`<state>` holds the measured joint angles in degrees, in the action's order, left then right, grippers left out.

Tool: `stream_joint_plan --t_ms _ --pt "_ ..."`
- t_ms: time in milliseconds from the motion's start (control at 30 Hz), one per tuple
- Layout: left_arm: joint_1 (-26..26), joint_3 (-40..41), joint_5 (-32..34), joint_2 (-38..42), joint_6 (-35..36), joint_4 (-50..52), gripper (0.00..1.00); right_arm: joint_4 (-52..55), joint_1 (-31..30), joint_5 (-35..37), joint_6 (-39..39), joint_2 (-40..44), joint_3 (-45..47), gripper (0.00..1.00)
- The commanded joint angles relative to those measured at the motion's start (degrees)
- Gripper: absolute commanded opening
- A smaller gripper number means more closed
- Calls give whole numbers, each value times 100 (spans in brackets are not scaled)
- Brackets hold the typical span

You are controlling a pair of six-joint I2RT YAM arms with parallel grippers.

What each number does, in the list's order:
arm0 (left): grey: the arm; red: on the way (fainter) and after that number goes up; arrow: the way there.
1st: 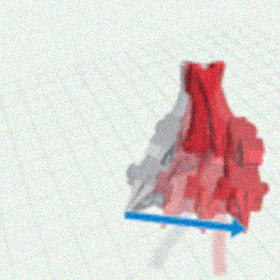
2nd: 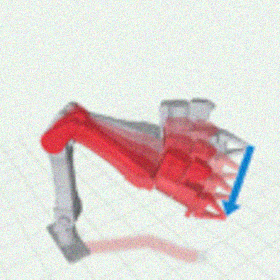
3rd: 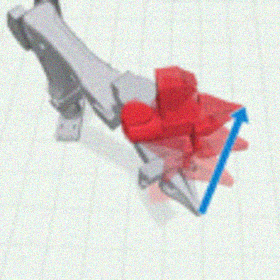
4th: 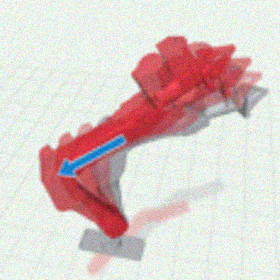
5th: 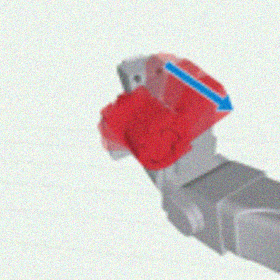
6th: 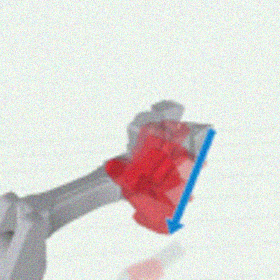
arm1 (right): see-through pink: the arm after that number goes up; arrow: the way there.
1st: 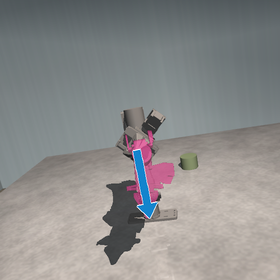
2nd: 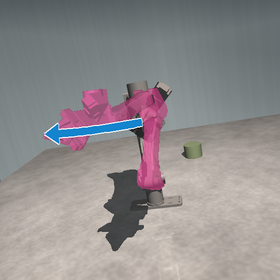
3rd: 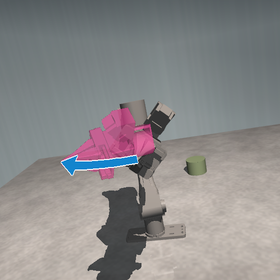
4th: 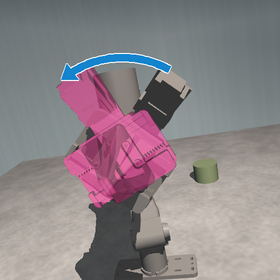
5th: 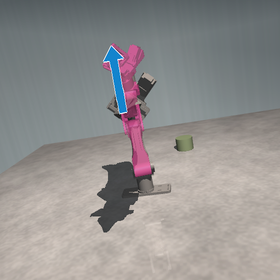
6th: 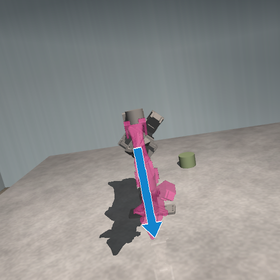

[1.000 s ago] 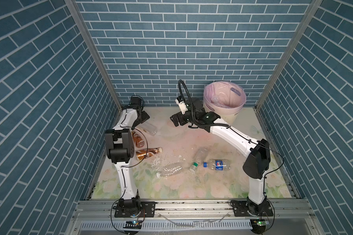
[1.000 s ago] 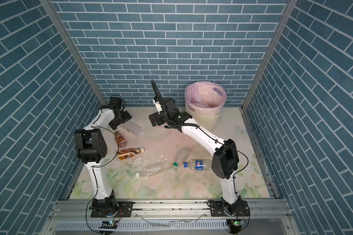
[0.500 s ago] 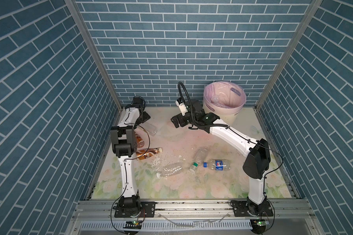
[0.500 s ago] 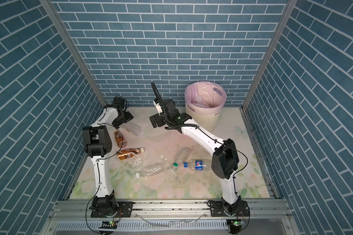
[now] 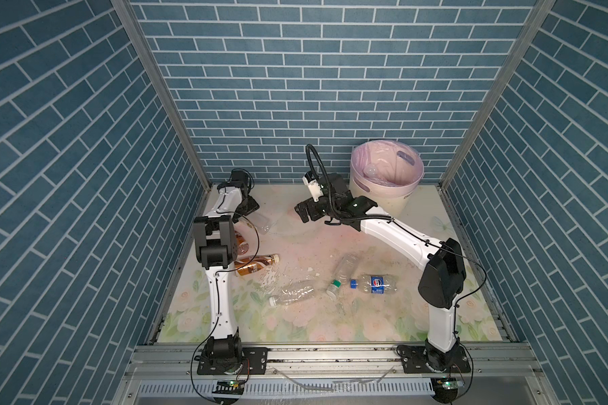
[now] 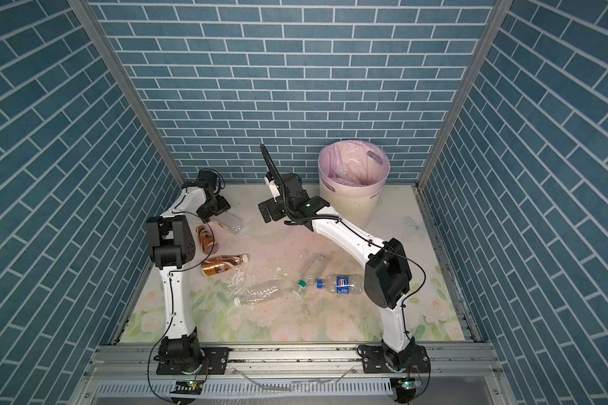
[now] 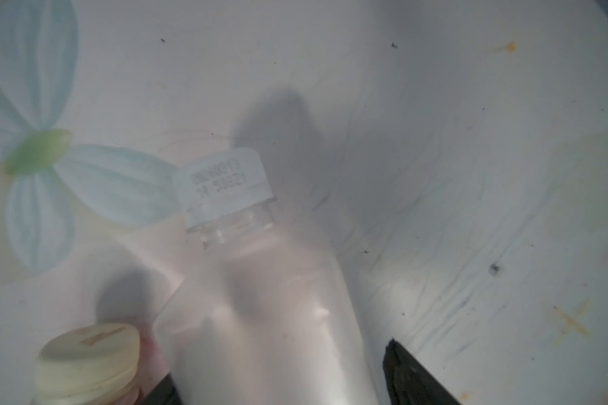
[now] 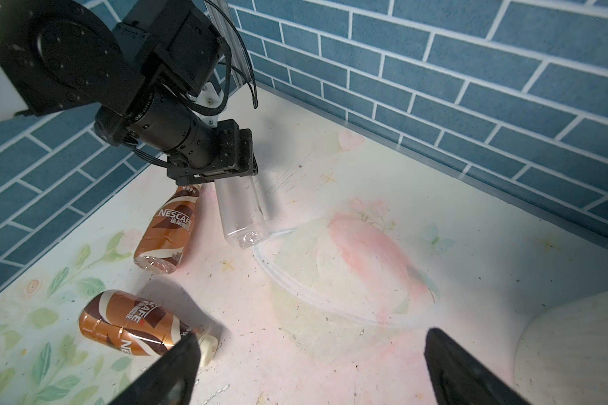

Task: Throw the plastic bottles in the bin
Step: Pick up the plastic bottle from the top-left of the table.

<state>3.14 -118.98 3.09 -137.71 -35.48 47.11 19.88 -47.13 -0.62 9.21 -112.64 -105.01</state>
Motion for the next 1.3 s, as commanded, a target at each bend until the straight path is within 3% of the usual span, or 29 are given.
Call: stream_joint_plan --t_ms 0,133,300,767,1267 --pt "38 -125 -167 -141 94 67 76 -85 11 62 81 84 156 99" --pt "29 67 -467 -74 78 -216 64 -67 16 62 72 93 164 99" --pt "-24 419 -1081 165 127 -737 56 -135 16 8 124 120 242 99" --pt "-381 1250 -1942 1363 376 -1847 52 -18 97 -263 491 240 137 99" --pt "-1341 1309 -2517 2737 455 -2312 52 79 439 -531 790 877 192 99"
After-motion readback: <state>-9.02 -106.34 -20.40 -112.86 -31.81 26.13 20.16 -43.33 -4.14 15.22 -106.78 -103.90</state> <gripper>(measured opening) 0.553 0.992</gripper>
